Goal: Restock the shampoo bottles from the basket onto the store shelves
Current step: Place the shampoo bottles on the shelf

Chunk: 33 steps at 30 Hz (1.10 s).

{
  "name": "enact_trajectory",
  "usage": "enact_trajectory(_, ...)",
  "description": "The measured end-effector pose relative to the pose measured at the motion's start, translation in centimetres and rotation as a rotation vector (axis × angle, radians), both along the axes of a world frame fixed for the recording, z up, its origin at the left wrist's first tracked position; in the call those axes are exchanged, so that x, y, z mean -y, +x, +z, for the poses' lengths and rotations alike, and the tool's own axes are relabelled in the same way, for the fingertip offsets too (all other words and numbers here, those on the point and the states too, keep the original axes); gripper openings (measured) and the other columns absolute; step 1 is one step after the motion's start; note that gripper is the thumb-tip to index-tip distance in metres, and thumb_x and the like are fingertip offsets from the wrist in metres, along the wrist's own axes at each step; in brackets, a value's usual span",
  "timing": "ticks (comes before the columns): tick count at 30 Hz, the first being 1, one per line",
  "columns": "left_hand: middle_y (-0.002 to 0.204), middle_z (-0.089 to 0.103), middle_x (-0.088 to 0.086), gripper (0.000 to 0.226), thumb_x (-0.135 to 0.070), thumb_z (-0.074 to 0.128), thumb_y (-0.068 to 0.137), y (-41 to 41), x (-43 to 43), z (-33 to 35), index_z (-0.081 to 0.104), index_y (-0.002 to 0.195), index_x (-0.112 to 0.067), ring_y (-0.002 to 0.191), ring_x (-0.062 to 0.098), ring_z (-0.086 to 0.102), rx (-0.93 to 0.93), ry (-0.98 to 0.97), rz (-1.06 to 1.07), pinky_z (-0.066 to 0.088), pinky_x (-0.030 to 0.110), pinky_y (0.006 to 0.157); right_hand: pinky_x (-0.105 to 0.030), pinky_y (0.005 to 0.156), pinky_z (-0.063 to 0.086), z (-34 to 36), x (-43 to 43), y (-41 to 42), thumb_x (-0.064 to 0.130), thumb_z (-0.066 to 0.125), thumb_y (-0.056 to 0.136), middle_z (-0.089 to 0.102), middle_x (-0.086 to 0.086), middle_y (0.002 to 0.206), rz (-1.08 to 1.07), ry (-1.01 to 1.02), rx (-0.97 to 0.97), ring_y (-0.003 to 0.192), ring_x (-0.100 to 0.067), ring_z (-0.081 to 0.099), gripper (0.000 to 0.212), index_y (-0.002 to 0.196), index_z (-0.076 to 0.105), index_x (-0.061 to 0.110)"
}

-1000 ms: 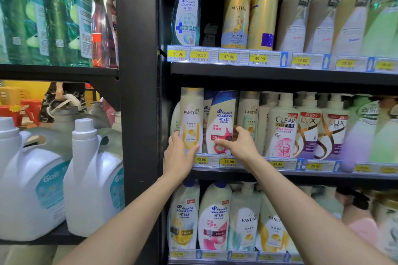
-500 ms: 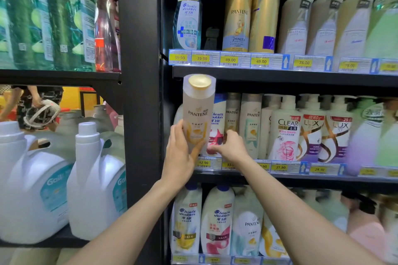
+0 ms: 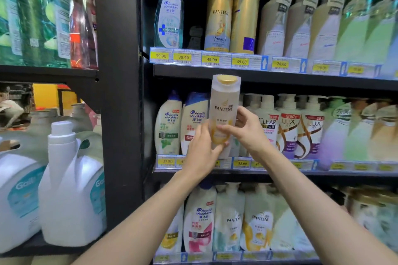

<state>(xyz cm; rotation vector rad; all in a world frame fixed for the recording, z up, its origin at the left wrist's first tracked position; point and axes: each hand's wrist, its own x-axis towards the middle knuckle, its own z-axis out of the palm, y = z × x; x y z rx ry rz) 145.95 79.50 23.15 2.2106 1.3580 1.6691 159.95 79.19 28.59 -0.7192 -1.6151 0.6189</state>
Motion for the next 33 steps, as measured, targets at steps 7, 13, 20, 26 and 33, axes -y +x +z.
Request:
enact_trajectory(7, 0.131, 0.048, 0.003, 0.068, -0.043, 0.066, 0.088, -2.3, -0.1, 2.1, 0.039, 0.144, -0.016, 0.122, 0.021, 0.047, -0.159, 0.143, 0.263, 0.042, 0.038, 0.103, -0.036, 0.09, 0.055, 0.1, -1.8, 0.1, 0.013, 0.084, 0.07, 0.072, 0.001, 0.11, -0.045, -0.013, -0.003, 0.103, -0.013, 0.068, 0.05, 0.114, 0.061, 0.017)
enact_trajectory(13, 0.132, 0.041, 0.006, 0.069, -0.045, 0.066, 0.087, -5.3, -0.8, 1.1, 0.038, 0.143, -0.015, 0.124, 0.025, 0.043, -0.187, 0.124, 0.467, 0.038, 0.04, 0.101, -0.027, 0.084, 0.055, -1.5, -2.9, -0.4, 0.008, 0.081, 0.073, 0.07, 0.001, 0.111, -0.081, -0.068, 0.012, 0.103, -0.012, 0.066, 0.047, 0.114, 0.059, 0.013)
enact_trajectory(20, 0.142, 0.037, 0.011, 0.084, -0.047, 0.069, 0.086, -5.3, -1.5, 1.0, 0.026, 0.149, -0.013, 0.13, 0.028, 0.041, -0.173, 0.036, 0.408, 0.039, 0.042, 0.107, -0.025, 0.079, 0.052, -2.4, -3.6, -0.2, 0.018, 0.075, 0.082, 0.066, -0.001, 0.117, -0.054, -0.225, 0.082, 0.104, -0.013, 0.064, 0.049, 0.126, 0.053, 0.011)
enact_trajectory(26, 0.134, 0.042, 0.008, 0.083, -0.043, 0.073, 0.084, -5.5, -1.9, 1.0, 0.027, 0.147, -0.014, 0.122, 0.027, 0.048, -0.079, -0.016, 0.325, 0.048, 0.041, 0.098, -0.036, 0.09, 0.052, -2.0, -4.2, -0.7, 0.028, 0.077, 0.08, 0.064, 0.005, 0.105, -0.223, -0.226, 0.173, 0.1, -0.015, 0.062, 0.05, 0.122, 0.054, 0.013)
enact_trajectory(33, 0.138, 0.042, 0.009, 0.087, -0.039, 0.074, 0.084, -6.0, -1.8, -0.4, 0.023, 0.15, -0.014, 0.128, 0.029, 0.048, -0.088, -0.095, 0.265, 0.045, 0.045, 0.104, -0.038, 0.098, 0.05, -3.2, -3.7, -0.6, 0.029, 0.076, 0.082, 0.062, -0.004, 0.125, -0.26, -0.228, 0.207, 0.113, -0.019, 0.059, 0.055, 0.127, 0.05, 0.011)
